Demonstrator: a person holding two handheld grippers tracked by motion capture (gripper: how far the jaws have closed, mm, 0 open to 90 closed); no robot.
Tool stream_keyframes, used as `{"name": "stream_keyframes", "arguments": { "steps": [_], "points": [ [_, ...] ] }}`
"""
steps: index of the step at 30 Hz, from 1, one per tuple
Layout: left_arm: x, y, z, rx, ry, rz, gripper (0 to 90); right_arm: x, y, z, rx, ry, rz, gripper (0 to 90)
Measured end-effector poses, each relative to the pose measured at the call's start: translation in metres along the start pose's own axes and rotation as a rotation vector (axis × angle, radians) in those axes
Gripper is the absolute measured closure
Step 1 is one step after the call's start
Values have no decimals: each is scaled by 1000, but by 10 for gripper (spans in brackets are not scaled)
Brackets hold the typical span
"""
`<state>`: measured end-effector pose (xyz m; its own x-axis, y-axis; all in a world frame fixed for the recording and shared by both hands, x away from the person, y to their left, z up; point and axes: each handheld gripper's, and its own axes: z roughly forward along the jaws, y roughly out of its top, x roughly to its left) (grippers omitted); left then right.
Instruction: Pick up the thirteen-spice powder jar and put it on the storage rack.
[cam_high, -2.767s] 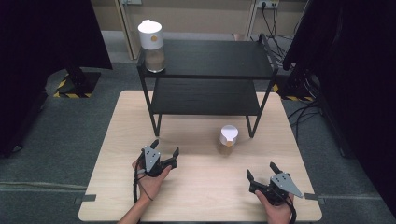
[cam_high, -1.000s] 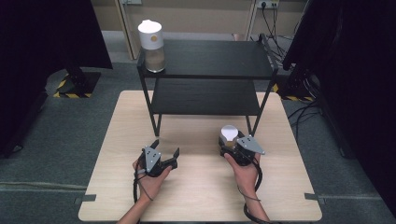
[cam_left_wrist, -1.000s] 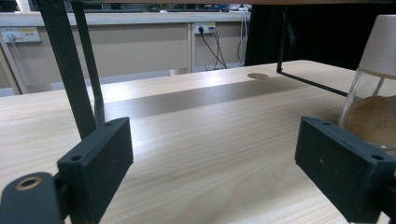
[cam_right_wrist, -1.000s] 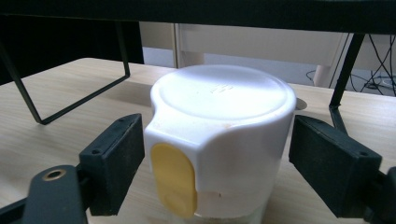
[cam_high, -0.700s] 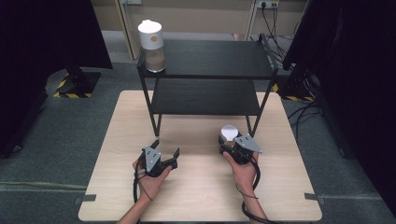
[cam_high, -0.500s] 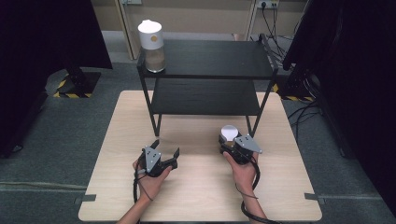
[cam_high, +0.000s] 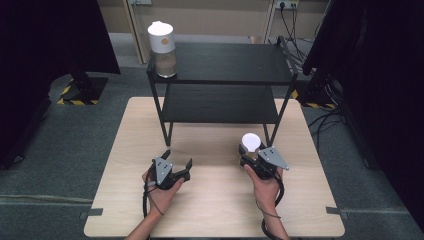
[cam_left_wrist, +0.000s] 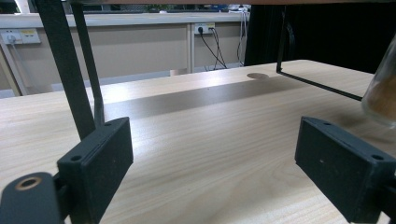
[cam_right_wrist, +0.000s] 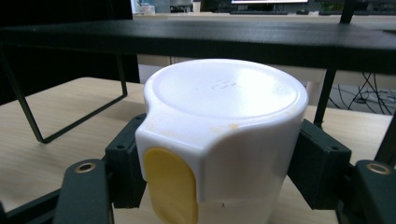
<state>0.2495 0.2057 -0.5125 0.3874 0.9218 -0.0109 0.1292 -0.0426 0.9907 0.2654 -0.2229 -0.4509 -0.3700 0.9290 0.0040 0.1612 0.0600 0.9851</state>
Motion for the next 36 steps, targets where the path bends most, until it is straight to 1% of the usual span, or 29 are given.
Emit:
{"name": "stream_keyframes", "arguments": {
  "steps": [12, 17, 18, 20, 25, 36],
  "points": [
    [0, 0, 0, -2, 1, 2, 112, -1, 15, -19, -90, -19, 3, 309],
    [-1, 0, 0, -1, 2, 3, 112, 0, 24, -25, -133, -21, -9, 309],
    [-1, 0, 0, -2, 2, 3, 112, 0, 24, -25, -133, -21, -9, 309],
    [-1, -1, 0, -4, 3, 3, 112, 1, 28, -28, -154, -24, -8, 309],
    [-1, 0, 0, -3, 2, 3, 112, 1, 35, -30, -179, -26, -9, 309],
    [-1, 0, 0, -3, 3, 3, 112, 0, 54, -34, -235, -48, -14, 309]
  ]
}}
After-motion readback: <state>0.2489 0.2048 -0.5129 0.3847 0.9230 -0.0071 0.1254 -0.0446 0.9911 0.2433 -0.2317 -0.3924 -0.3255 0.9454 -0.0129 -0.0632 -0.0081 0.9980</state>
